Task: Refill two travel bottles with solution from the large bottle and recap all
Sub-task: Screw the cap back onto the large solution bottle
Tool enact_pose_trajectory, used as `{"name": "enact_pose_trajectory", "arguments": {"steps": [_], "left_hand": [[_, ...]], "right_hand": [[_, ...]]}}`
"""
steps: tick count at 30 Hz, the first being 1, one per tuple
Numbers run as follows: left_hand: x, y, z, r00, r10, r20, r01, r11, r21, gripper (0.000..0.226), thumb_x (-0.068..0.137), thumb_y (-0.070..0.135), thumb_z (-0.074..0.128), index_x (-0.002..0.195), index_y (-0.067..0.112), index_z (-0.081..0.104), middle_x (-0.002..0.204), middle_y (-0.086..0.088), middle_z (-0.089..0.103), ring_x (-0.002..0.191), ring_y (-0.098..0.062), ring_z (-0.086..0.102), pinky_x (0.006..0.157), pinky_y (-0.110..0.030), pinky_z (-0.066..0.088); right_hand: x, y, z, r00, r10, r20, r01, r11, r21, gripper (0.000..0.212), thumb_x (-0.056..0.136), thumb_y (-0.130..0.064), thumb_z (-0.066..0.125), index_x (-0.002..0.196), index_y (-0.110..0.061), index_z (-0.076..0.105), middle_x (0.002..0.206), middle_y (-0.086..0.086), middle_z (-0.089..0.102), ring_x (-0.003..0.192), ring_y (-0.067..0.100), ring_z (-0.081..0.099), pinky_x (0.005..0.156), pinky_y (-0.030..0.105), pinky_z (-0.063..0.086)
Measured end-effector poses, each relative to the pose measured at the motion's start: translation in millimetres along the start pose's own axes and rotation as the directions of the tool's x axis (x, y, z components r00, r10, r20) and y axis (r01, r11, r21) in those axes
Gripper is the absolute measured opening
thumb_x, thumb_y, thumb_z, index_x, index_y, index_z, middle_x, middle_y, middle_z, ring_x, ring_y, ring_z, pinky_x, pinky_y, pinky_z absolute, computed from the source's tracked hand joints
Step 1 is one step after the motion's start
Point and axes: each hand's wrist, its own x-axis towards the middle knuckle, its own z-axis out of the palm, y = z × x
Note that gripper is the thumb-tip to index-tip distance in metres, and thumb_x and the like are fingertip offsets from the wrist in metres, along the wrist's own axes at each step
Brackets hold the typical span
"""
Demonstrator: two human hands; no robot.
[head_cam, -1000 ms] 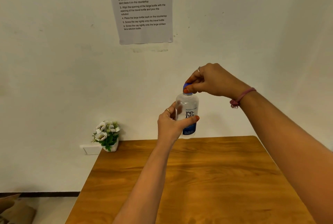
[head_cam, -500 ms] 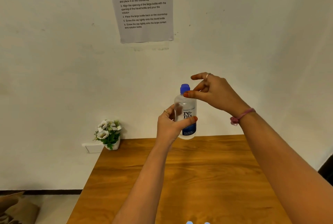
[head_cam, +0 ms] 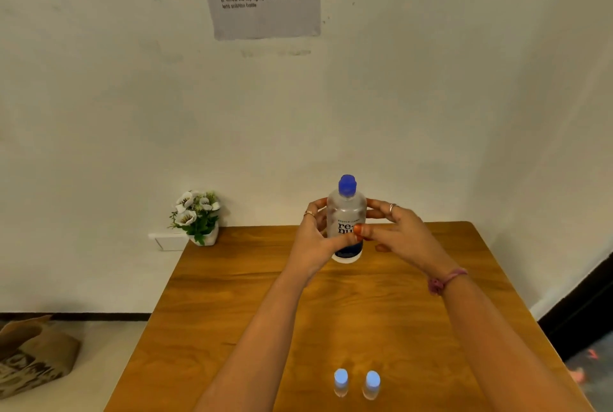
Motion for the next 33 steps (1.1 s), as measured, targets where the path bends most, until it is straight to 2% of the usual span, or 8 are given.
{"name": "enact_pose_trajectory", "arguments": {"steps": [3, 6, 10, 14, 17, 21, 27, 33], "left_hand": [[-4.9, -21.1, 0.2, 0.998, -0.052, 0.033, 0.051, 0.998, 0.037, 0.076, 0.068, 0.013, 0.083, 0.129, 0.026, 0.04, 0.127, 0.002, 0.057, 0.117, -0.015, 0.054, 0.087, -0.023, 0.05], [-13.1, -38.0, -1.8, 0.99, -0.095, 0.105, 0.09, 0.995, 0.049, 0.068, 0.071, 0.017, 0.08, 0.126, 0.031, 0.043, 0.123, 0.01, 0.056, 0.114, -0.008, 0.054, 0.085, -0.019, 0.05], [-26.5, -56.5, -0.8, 0.978, -0.203, 0.05, 0.197, 0.975, 0.102, 0.064, 0.083, 0.041, 0.065, 0.141, 0.028, 0.039, 0.134, 0.006, 0.032, 0.123, -0.011, 0.041, 0.1, -0.027, 0.041], [-39.8, -80.7, -2.2, 0.963, -0.267, 0.031, 0.263, 0.959, 0.104, 0.049, 0.085, 0.048, 0.06, 0.132, 0.036, 0.05, 0.133, 0.004, 0.041, 0.124, -0.013, 0.044, 0.105, -0.036, 0.041], [-50.3, -94.7, -4.9, 0.963, -0.264, 0.043, 0.258, 0.96, 0.11, 0.023, 0.086, 0.036, 0.063, 0.109, 0.041, 0.06, 0.123, 0.006, 0.058, 0.117, -0.011, 0.053, 0.1, -0.033, 0.046], [-63.3, -109.5, -5.7, 0.963, -0.267, 0.035, 0.263, 0.96, 0.092, 0.029, 0.086, 0.021, 0.067, 0.114, 0.025, 0.062, 0.108, 0.012, 0.067, 0.101, -0.002, 0.061, 0.08, -0.014, 0.05], [-69.1, -132.8, -5.8, 0.958, -0.286, 0.023, 0.279, 0.947, 0.16, 0.038, 0.08, 0.014, 0.072, 0.118, 0.01, 0.064, 0.113, -0.003, 0.069, 0.103, -0.011, 0.065, 0.09, -0.026, 0.052], [-72.9, -141.6, -4.6, 0.953, -0.303, 0.025, 0.292, 0.935, 0.203, 0.041, 0.077, 0.01, 0.074, 0.117, 0.009, 0.064, 0.113, -0.004, 0.069, 0.101, -0.01, 0.065, 0.088, -0.023, 0.052]], "right_hand": [[-4.6, 21.8, 8.6, 0.999, 0.035, 0.017, -0.035, 0.999, -0.013, 0.061, 0.08, -0.025, 0.07, 0.136, -0.022, 0.044, 0.123, -0.004, 0.06, 0.099, 0.01, 0.062, 0.074, 0.027, 0.056], [-12.2, 41.5, 16.5, 0.997, 0.069, 0.021, -0.069, 0.998, 0.0, 0.06, 0.081, -0.02, 0.069, 0.136, -0.019, 0.044, 0.126, -0.003, 0.059, 0.101, 0.009, 0.062, 0.073, 0.023, 0.056], [-24.4, 64.9, 28.4, 0.994, 0.101, 0.034, -0.102, 0.995, 0.006, 0.059, 0.082, -0.017, 0.068, 0.136, -0.022, 0.044, 0.127, -0.005, 0.058, 0.102, 0.01, 0.061, 0.078, 0.028, 0.056], [-36.1, 87.8, 41.2, 0.991, 0.129, 0.039, -0.129, 0.992, -0.014, 0.057, 0.081, -0.018, 0.07, 0.134, -0.021, 0.047, 0.124, -0.005, 0.058, 0.097, 0.009, 0.063, 0.076, 0.023, 0.054], [-42.9, 102.1, 48.5, 0.985, 0.164, 0.049, -0.161, 0.985, -0.063, 0.059, 0.08, -0.019, 0.071, 0.134, -0.016, 0.047, 0.121, -0.006, 0.057, 0.092, 0.009, 0.063, 0.075, 0.02, 0.052], [-51.6, 120.6, 57.6, 0.973, 0.217, 0.084, -0.209, 0.974, -0.088, 0.06, 0.08, -0.015, 0.071, 0.135, -0.012, 0.046, 0.124, 0.002, 0.059, 0.107, 0.015, 0.058, 0.09, 0.034, 0.051], [-64.6, 138.9, 66.0, 0.95, 0.299, 0.093, -0.289, 0.951, -0.106, 0.06, 0.079, -0.01, 0.072, 0.134, -0.009, 0.047, 0.122, 0.004, 0.061, 0.106, 0.013, 0.059, 0.091, 0.027, 0.049], [-70.6, 146.8, 69.9, 0.945, 0.314, 0.093, -0.297, 0.941, -0.163, 0.054, 0.08, -0.009, 0.071, 0.13, -0.009, 0.051, 0.118, 0.005, 0.064, 0.104, 0.012, 0.061, 0.092, 0.027, 0.049]]}}
